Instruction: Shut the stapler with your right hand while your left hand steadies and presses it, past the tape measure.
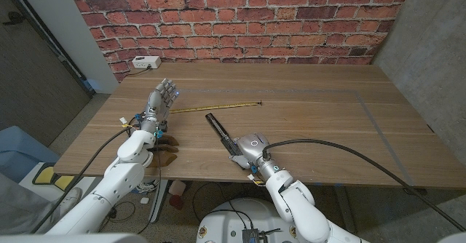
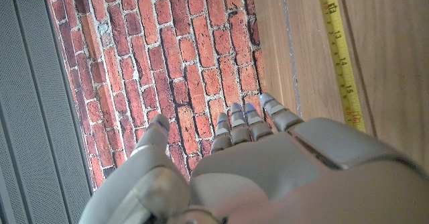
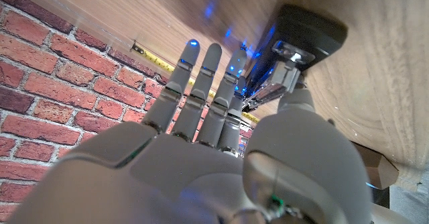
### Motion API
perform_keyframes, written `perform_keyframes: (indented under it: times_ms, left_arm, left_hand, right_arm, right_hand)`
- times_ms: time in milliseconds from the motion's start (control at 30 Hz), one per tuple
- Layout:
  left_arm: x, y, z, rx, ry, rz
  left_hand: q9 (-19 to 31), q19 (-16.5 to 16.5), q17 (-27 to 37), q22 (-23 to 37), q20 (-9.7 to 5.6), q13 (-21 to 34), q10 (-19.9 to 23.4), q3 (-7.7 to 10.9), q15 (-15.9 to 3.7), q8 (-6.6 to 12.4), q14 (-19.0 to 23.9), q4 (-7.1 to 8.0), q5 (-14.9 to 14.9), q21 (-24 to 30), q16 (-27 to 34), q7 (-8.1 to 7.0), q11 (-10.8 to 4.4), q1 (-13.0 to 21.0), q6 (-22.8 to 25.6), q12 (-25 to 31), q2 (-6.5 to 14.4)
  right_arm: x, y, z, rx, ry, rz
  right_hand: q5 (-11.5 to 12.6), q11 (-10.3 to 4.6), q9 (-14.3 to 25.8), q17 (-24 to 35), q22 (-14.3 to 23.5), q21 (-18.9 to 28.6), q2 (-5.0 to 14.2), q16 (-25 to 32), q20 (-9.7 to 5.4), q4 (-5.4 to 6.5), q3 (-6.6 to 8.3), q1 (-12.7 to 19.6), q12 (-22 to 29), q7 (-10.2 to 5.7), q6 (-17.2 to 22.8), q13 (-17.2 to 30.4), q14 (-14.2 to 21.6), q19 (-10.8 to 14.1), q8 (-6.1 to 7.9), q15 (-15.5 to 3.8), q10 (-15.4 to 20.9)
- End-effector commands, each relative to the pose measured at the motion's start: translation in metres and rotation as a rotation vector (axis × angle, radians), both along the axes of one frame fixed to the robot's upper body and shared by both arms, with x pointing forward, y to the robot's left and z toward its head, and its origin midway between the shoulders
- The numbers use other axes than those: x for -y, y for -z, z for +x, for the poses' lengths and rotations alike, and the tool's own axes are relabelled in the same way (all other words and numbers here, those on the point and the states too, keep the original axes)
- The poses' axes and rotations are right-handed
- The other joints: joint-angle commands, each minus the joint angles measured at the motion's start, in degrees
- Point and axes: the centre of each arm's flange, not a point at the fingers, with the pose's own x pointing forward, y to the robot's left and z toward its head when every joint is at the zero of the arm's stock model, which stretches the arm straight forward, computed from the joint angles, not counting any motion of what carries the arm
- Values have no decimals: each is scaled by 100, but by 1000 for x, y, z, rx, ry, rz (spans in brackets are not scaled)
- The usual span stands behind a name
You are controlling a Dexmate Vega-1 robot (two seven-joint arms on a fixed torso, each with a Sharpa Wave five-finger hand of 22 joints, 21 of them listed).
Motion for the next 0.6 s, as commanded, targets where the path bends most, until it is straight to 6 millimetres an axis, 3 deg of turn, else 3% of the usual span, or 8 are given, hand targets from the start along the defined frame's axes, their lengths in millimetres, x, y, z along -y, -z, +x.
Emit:
perform_keyframes:
  times_ms: [33, 133, 367, 600]
  left_arm:
    - [0, -1, 7, -2, 6, -4]
    - [-1, -1, 9, -3, 5, -5]
    - [0, 0, 15, -12, 11, -6]
    - [1, 3, 19, -21, 14, -6]
  left_hand:
    - [16, -19, -6, 2, 6, 13, 41, 2, -22, 18, 41, -25, 30, 10, 18, 13, 22, 13, 7, 47, 18]
    - [17, -23, -5, 2, 4, 13, 38, 3, -15, 16, 40, -24, 30, 9, 16, 18, 23, 10, 3, 46, 22]
    - [17, -28, -2, 2, 1, 13, 25, -1, 8, 6, 28, -13, 29, 9, 12, 56, 45, -10, -20, 40, 27]
    - [17, -22, 1, 3, 4, 13, 13, -5, 11, 1, 15, -3, 28, 13, 9, 61, 40, -29, -37, 34, 29]
  right_arm:
    - [-1, 3, 8, -20, 11, 20]
    - [-1, 3, 10, -21, 17, 25]
    - [0, 3, 16, -41, 21, 48]
    - [3, 4, 16, -13, -16, 89]
  right_hand:
    - [106, -40, 61, -68, -19, 129, 71, -94, -176, -52, 212, 347, 19, 16, -9, -107, 211, 152, 5, -747, 91]
    - [176, -108, 111, -142, -68, 250, 70, -133, -349, -42, 333, 503, 86, -28, -55, -80, 480, 377, -17, -759, 112]
    - [386, -167, 221, -169, -148, 407, 119, -114, -385, -82, 633, 949, 186, -105, -150, 38, 1000, 590, -44, -785, -13]
    - [674, -233, 385, 43, -203, 608, 62, 40, -468, -102, 978, 1593, 334, -153, 134, 112, 1537, 679, 66, -816, 21]
